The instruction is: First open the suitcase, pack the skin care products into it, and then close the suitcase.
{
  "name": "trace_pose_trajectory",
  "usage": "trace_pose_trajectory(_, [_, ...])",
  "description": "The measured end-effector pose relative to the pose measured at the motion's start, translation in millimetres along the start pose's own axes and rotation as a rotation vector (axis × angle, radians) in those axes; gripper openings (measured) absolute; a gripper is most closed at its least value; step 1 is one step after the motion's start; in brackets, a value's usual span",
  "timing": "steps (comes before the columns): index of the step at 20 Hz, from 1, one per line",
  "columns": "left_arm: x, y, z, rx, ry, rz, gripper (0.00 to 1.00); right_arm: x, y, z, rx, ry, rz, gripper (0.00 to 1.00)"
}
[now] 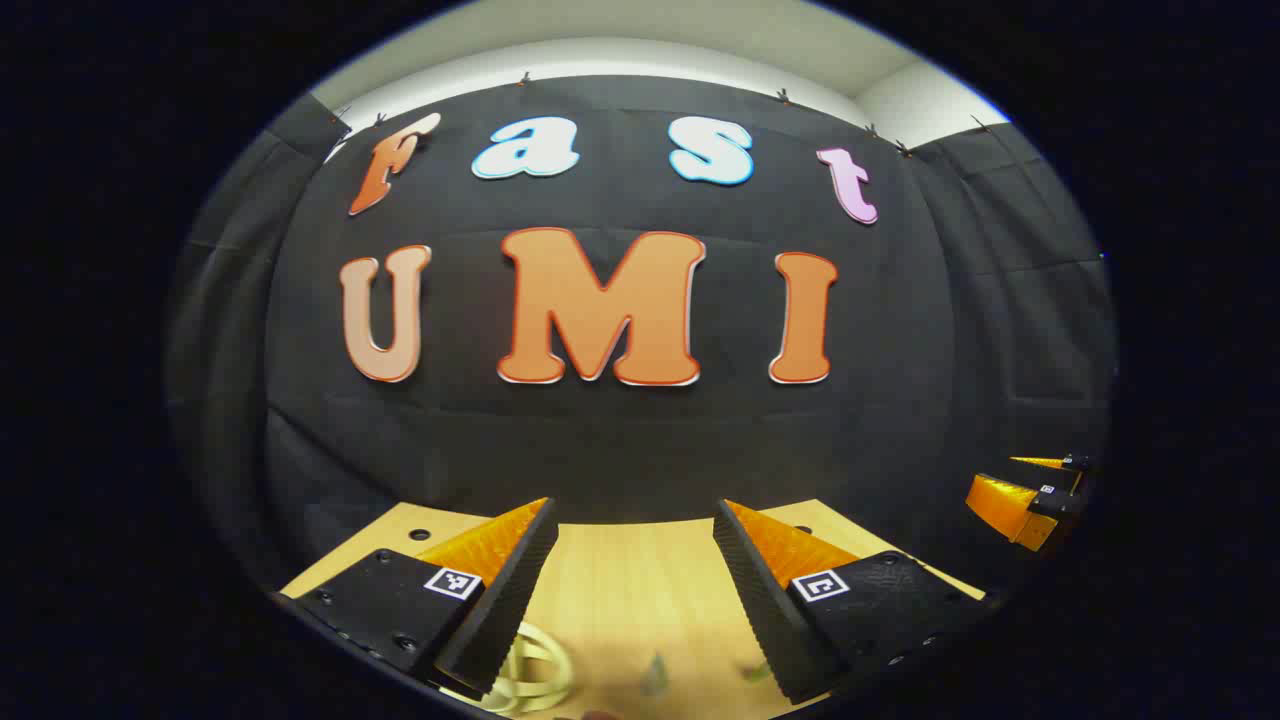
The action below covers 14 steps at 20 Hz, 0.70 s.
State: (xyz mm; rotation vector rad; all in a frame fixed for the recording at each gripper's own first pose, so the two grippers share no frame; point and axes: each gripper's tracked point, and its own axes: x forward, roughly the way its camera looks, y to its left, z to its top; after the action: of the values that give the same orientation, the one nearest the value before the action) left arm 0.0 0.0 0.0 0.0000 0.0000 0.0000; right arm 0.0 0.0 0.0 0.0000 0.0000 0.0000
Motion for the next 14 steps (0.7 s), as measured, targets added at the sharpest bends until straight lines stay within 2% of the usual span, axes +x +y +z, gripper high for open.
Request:
trace_pose_trajectory(3, [-21,35,5,-0.020,0.000,0.019,0.94,-9,48,-12,0.047,0.031,0.060,0.95])
trace_pose_trajectory(5, [-32,46,20,-0.031,-0.052,0.023,0.97,-11,71,-19,0.058,0.070,0.110,0.95])
trace_pose_trajectory(6, [-37,49,24,-0.028,-0.075,0.036,0.94,-10,78,-19,0.047,0.074,0.132,0.95])
trace_pose_trajectory(8, [-45,60,25,-0.014,-0.074,0.096,0.96,-6,86,-17,0.003,0.079,0.168,0.95])
trace_pose_trajectory(9, [-47,61,22,-0.009,-0.064,0.120,0.93,-2,88,-17,-0.013,0.088,0.182,0.95])
trace_pose_trajectory(10, [-47,60,17,-0.008,-0.048,0.140,0.96,1,89,-20,-0.014,0.111,0.194,0.95])
trace_pose_trajectory(12, [-46,57,7,-0.030,-0.011,0.153,0.97,3,96,-33,-0.005,0.181,0.238,0.95])
trace_pose_trajectory(14, [-49,52,-1,-0.067,0.005,0.150,0.97,8,100,-31,-0.003,0.172,0.252,0.95])
